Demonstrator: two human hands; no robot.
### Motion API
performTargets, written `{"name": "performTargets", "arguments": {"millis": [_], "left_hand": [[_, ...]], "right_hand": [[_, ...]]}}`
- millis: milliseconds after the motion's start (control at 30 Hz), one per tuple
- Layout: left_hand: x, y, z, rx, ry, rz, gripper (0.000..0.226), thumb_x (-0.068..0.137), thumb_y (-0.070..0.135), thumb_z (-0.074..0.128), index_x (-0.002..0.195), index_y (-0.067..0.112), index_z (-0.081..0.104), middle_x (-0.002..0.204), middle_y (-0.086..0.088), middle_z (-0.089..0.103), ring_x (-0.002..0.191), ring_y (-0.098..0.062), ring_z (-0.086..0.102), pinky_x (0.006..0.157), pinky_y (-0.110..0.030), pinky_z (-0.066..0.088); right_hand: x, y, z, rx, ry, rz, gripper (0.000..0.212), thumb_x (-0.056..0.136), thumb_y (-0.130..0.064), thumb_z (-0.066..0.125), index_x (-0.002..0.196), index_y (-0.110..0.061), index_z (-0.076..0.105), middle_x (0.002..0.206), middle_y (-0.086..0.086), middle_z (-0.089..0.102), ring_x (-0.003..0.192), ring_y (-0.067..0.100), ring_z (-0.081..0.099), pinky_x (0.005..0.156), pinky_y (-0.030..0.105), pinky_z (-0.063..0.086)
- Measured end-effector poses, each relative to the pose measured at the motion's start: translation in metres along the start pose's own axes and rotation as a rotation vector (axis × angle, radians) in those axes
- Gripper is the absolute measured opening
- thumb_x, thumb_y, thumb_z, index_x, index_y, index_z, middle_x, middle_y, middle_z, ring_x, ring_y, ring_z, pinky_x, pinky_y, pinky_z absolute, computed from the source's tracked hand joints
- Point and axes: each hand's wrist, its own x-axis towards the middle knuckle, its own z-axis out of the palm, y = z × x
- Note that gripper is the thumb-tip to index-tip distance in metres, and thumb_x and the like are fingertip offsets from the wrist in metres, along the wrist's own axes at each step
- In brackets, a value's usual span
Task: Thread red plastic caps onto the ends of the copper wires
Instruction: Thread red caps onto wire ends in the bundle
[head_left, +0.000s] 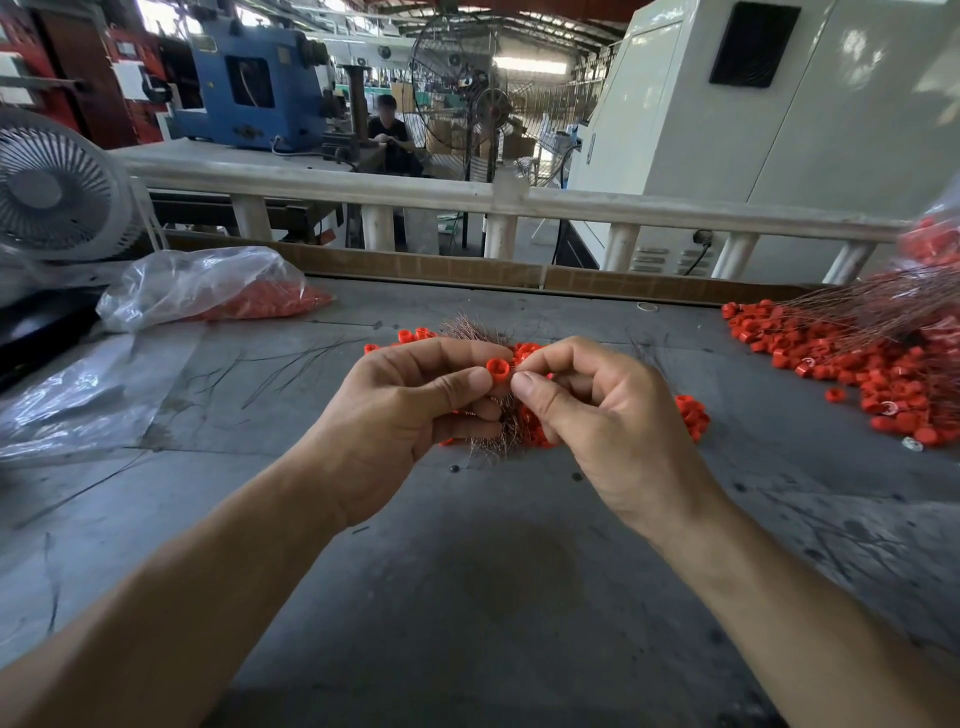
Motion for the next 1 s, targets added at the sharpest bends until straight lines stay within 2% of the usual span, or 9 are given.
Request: {"name": "performTargets", "arguments": {"millis": [200,333,433,533,633,700,767,900,1000], "left_hand": [[-0.001,0.001,0.001,-0.008,0.0,-0.004,0.021,0.08,0.01,0.068,0.097,0.009,0.08,0.085,-0.011,0.073,0.074,-0.016,0.069,0.069,-0.028,0.06],[-0.001,0.001,0.001,-0.022,0.021,0.005,0.022,0.079,0.009,0.068,0.097,0.008,0.079,0.087,-0.013,0.073,0.074,-0.017,0.069,0.069,-0.029,0.061],[-0.001,0.002,0.002,-0.032,0.027,0.008,0.02,0.079,0.01,0.069,0.096,0.009,0.08,0.094,-0.017,0.075,0.076,-0.019,0.071,0.07,-0.029,0.062],[-0.002,0.002,0.005,-0.042,0.017,0.001,0.019,0.079,0.012,0.07,0.094,0.009,0.08,0.105,-0.024,0.074,0.078,-0.022,0.074,0.067,-0.028,0.061],[-0.002,0.003,0.005,-0.069,0.013,-0.021,0.021,0.078,0.011,0.071,0.097,0.005,0.077,0.106,-0.025,0.074,0.082,-0.024,0.076,0.067,-0.029,0.062],[-0.001,0.002,0.004,-0.077,0.024,-0.034,0.025,0.078,0.009,0.07,0.101,0.001,0.073,0.106,-0.027,0.073,0.084,-0.025,0.076,0.07,-0.029,0.062],[0.0,0.002,0.003,-0.094,0.036,-0.036,0.028,0.079,0.008,0.069,0.105,-0.002,0.07,0.104,-0.027,0.073,0.085,-0.026,0.076,0.071,-0.029,0.062],[0.001,0.003,0.001,-0.077,0.061,-0.036,0.029,0.079,0.008,0.069,0.107,-0.002,0.069,0.103,-0.025,0.074,0.089,-0.028,0.076,0.073,-0.029,0.062],[0.001,0.002,0.001,-0.08,0.073,-0.039,0.028,0.079,0.008,0.07,0.105,-0.001,0.07,0.102,-0.024,0.074,0.087,-0.028,0.076,0.071,-0.028,0.061]], "right_hand": [[0.0,-0.002,0.001,-0.007,-0.001,-0.004,0.01,0.095,-0.013,0.07,0.086,-0.017,0.072,0.061,-0.011,0.063,0.056,0.0,0.056,0.056,0.013,0.043],[0.0,0.0,0.0,0.054,-0.045,0.109,0.014,0.101,-0.01,0.057,0.095,-0.014,0.07,0.061,-0.006,0.058,0.053,0.0,0.049,0.05,0.012,0.038],[-0.001,0.0,0.001,0.105,-0.083,0.164,0.017,0.103,-0.006,0.053,0.103,-0.013,0.068,0.065,-0.006,0.065,0.055,0.0,0.055,0.047,0.011,0.039],[-0.001,-0.001,0.003,0.13,-0.111,0.187,0.017,0.103,-0.003,0.053,0.108,-0.014,0.064,0.069,-0.007,0.071,0.059,0.003,0.063,0.047,0.016,0.043],[-0.001,0.004,0.001,0.067,-0.156,0.215,0.019,0.102,-0.004,0.054,0.109,-0.02,0.064,0.078,-0.002,0.074,0.068,0.017,0.069,0.05,0.031,0.047],[0.001,0.006,-0.002,0.039,-0.199,0.222,0.016,0.101,-0.009,0.057,0.109,-0.02,0.065,0.084,0.001,0.077,0.075,0.02,0.072,0.054,0.03,0.05],[0.005,0.011,-0.009,-0.051,-0.146,0.208,0.012,0.098,-0.017,0.063,0.104,-0.025,0.068,0.087,-0.003,0.078,0.075,0.012,0.073,0.059,0.024,0.052],[0.019,0.03,-0.045,-0.506,0.164,0.237,0.009,0.086,-0.028,0.071,0.085,-0.037,0.071,0.074,-0.009,0.075,0.069,0.015,0.071,0.074,0.042,0.06],[0.022,0.04,-0.068,-0.656,0.184,0.358,0.02,0.084,-0.028,0.074,0.081,-0.046,0.07,0.067,-0.005,0.073,0.067,0.021,0.071,0.071,0.045,0.061]]}}
